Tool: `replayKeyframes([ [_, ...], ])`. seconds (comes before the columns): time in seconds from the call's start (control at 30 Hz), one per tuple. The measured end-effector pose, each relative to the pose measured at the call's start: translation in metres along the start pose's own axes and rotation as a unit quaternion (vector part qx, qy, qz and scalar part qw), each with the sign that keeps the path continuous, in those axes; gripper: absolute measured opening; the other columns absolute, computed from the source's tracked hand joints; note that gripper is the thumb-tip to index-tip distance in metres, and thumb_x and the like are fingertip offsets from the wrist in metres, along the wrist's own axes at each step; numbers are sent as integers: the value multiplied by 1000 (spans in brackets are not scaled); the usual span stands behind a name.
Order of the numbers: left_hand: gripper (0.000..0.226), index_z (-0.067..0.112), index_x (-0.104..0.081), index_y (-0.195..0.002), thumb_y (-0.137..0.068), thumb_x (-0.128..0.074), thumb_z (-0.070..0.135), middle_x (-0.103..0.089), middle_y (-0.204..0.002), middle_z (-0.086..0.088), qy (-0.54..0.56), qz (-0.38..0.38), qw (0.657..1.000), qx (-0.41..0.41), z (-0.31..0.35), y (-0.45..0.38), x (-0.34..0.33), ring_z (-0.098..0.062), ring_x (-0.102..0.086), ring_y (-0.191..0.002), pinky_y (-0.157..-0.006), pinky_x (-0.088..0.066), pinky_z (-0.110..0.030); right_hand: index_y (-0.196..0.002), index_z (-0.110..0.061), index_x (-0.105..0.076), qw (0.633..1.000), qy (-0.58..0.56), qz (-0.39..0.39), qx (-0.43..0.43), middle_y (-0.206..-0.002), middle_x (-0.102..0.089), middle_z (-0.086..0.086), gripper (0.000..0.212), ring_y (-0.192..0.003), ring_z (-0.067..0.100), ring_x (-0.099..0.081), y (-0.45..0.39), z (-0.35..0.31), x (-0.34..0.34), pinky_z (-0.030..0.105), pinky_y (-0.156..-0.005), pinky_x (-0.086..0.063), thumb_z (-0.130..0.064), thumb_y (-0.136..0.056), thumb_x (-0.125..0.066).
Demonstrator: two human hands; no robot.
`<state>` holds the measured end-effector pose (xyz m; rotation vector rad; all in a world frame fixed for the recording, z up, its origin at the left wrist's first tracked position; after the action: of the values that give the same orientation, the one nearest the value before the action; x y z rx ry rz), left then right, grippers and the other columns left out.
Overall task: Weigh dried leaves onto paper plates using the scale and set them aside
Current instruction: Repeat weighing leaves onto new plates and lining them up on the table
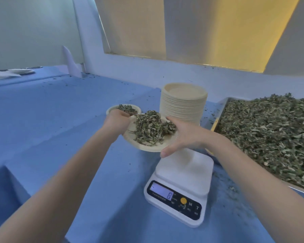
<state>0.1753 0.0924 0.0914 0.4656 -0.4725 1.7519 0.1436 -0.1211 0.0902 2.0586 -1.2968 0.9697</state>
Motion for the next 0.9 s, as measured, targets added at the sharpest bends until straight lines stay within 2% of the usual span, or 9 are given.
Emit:
replayKeyframes([
  [0.03, 29, 12, -66, -109, -90, -45, 3, -57, -94, -6, 16, 20, 1000, 12, -5, -8, 8, -24, -48, -87, -70, -40, -30, -147, -29, -24, 1000, -4, 12, 9, -127, -40, -35, 120, -125, -2, -34, -9, -6, -4, 6, -93, -27, -46, -48, -91],
  [0.07, 31, 11, -66, -111, -90, -45, 1, -58, -97, -8, 26, 40, 999, 24, -11, -15, 16, -25, -49, -88, -69, -41, -30, -144, -28, -28, 1000, -2, 22, 13, -120, -43, -32, 115, -123, 1, -38, -20, -12, -8, 10, -93, -32, -45, -49, -91],
  [0.2, 22, 12, -66, -99, -88, -50, 2, -61, -97, -13, 60, 109, 990, 61, -41, -38, 42, -32, -58, -99, -86, -48, -40, -145, -24, -24, 997, 64, 34, 19, -141, -44, -6, 122, -130, 17, -40, -68, -32, -29, 35, -107, -35, -59, -46, -86],
  [0.3, 31, 9, -67, -111, -87, -48, 1, -65, -106, -13, 67, 151, 982, 91, -65, -54, 57, -32, -59, -106, -90, -50, -40, -150, -24, -12, 995, 94, 13, 19, -150, -36, 1, 133, -138, 24, -31, -106, -47, -50, 43, -112, -29, -65, -45, -83],
  [0.4, 36, 10, -66, -112, -86, -42, 0, -63, -119, -13, 33, 174, 977, 116, -89, -66, 69, -32, -56, -112, -95, -47, -39, -150, -22, -12, 996, 85, 3, 21, -152, -32, 3, 132, -139, 25, -28, -137, -61, -74, 43, -113, -26, -64, -47, -83],
  [0.5, 23, 8, -61, -84, -84, -41, -2, -62, -104, -20, -21, 172, 976, 135, -111, -79, 77, -37, -58, -106, -86, -47, -39, -149, -18, -16, 994, 101, -1, 33, -150, -34, 6, 130, -138, 26, -29, -165, -74, -94, 43, -113, -27, -65, -48, -83],
  [0.6, 28, -1, -60, -104, -85, -41, 2, -58, -114, -22, -104, 163, 968, 157, -126, -92, 83, -40, -52, -109, -88, -43, -39, -149, -18, -16, 991, 126, -7, 38, -150, -33, 9, 130, -138, 29, -27, -191, -84, -112, 44, -112, -26, -66, -48, -82],
  [0.73, 30, -3, -54, -114, -91, -38, 7, -53, -124, -24, -189, 165, 957, 142, -137, -109, 86, -39, -45, -118, -97, -34, -37, -146, -21, -22, 988, 150, 14, 38, -145, -35, 7, 124, -134, 30, -26, -216, -90, -130, 45, -110, -25, -70, -48, -78],
  [0.9, 36, -2, -47, -124, -94, -32, 12, -47, -133, -20, -230, 138, 954, 133, -149, -113, 75, -34, -40, -126, -105, -25, -38, -148, -24, -11, 987, 161, 6, 24, -146, -26, 3, 128, -135, 27, -17, -229, -82, -149, 43, -107, -20, -73, -48, -75],
])
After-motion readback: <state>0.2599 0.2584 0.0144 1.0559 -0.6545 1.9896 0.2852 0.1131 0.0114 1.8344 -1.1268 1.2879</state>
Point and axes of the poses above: each hand's wrist, its own y-axis away from the middle knuckle, its own x-axis out of the back of the hand, z = x × y, the point moved 2 cm from there along -y, towards the middle knuckle
